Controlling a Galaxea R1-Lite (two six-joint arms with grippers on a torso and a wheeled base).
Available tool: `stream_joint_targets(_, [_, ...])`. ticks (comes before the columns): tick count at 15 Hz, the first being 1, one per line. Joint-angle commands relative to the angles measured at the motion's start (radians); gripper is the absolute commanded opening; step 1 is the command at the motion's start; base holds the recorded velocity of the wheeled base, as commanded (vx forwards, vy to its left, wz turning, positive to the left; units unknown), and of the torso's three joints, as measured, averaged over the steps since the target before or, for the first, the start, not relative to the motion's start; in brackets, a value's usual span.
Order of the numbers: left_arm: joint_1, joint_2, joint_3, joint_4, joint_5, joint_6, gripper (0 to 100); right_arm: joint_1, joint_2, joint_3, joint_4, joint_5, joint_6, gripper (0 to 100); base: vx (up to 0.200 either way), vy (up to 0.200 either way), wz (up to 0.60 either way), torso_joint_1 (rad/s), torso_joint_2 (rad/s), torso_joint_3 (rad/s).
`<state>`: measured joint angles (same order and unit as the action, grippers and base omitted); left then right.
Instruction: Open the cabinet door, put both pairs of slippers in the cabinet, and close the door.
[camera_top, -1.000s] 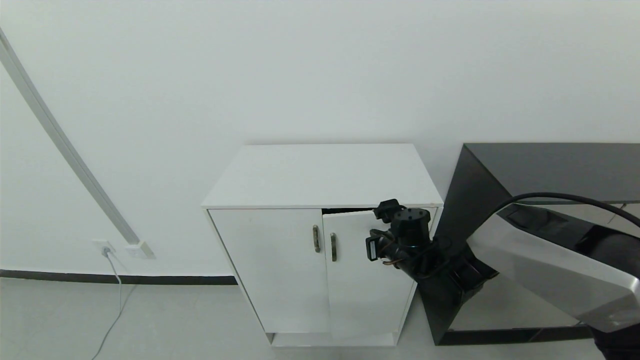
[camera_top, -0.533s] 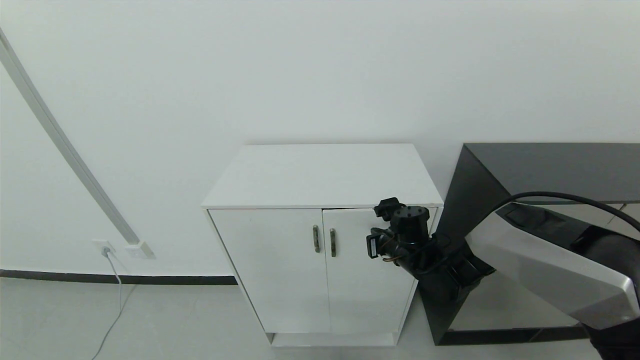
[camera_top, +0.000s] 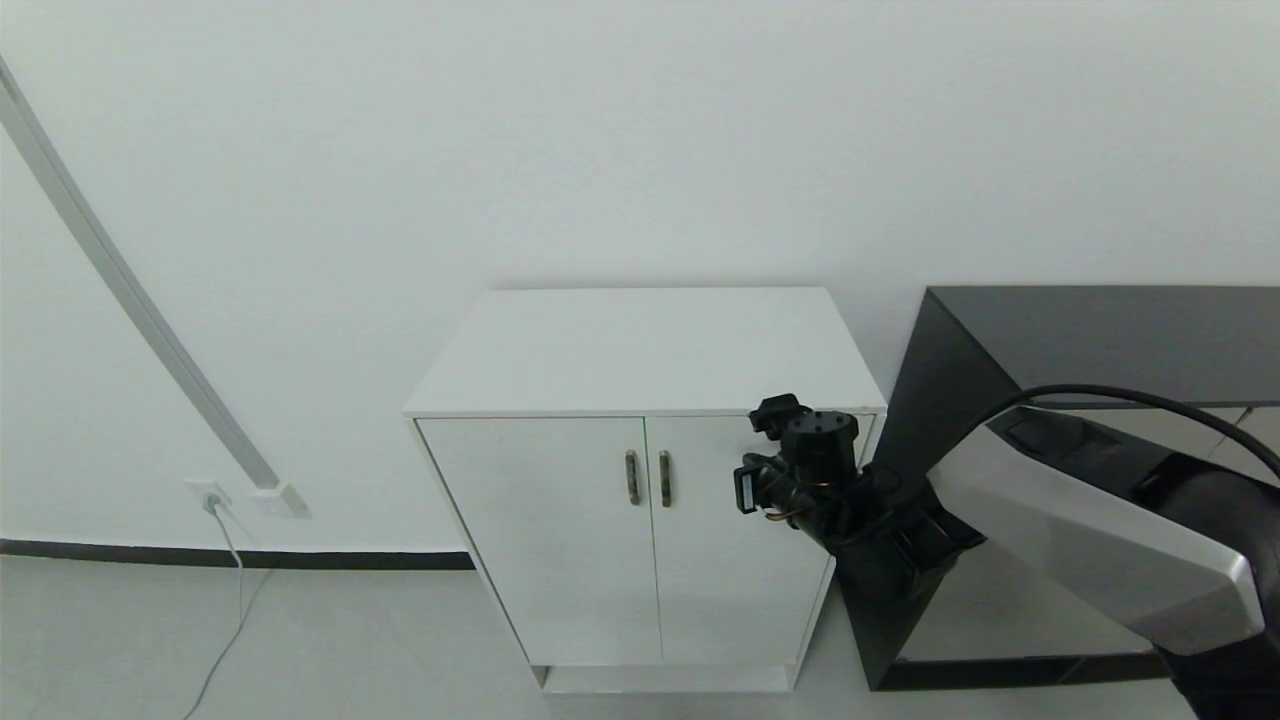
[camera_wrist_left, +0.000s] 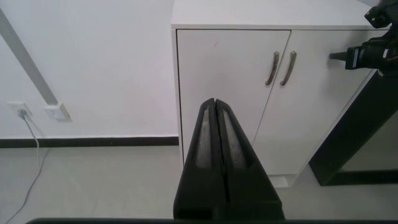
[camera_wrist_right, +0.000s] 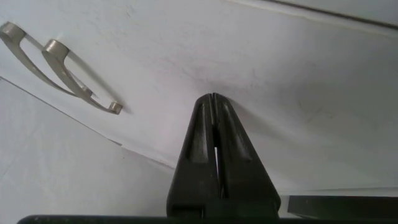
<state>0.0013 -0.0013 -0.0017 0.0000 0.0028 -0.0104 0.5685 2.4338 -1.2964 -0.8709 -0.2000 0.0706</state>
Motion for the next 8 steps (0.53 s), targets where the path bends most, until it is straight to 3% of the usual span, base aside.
stream_joint_targets(1, [0.000, 0.001, 0.000, 0.000, 0.000, 0.000, 0, -0.004, 0.011, -0.009, 0.000, -0.001, 0.000, 0, 0.000, 0.000, 0.00, 0.000, 0.00, 0.000])
stream_joint_targets(5, [0.000, 0.001, 0.000, 0.000, 0.000, 0.000, 0, -0.004, 0.011, -0.012, 0.000, -0.001, 0.000, 0, 0.000, 0.000, 0.00, 0.000, 0.00, 0.000])
stream_joint_targets(8, [0.000, 0.001, 0.000, 0.000, 0.000, 0.000, 0, 0.007, -0.062, 0.063, -0.007, -0.002, 0.000, 0, 0.000, 0.000, 0.00, 0.000, 0.00, 0.000])
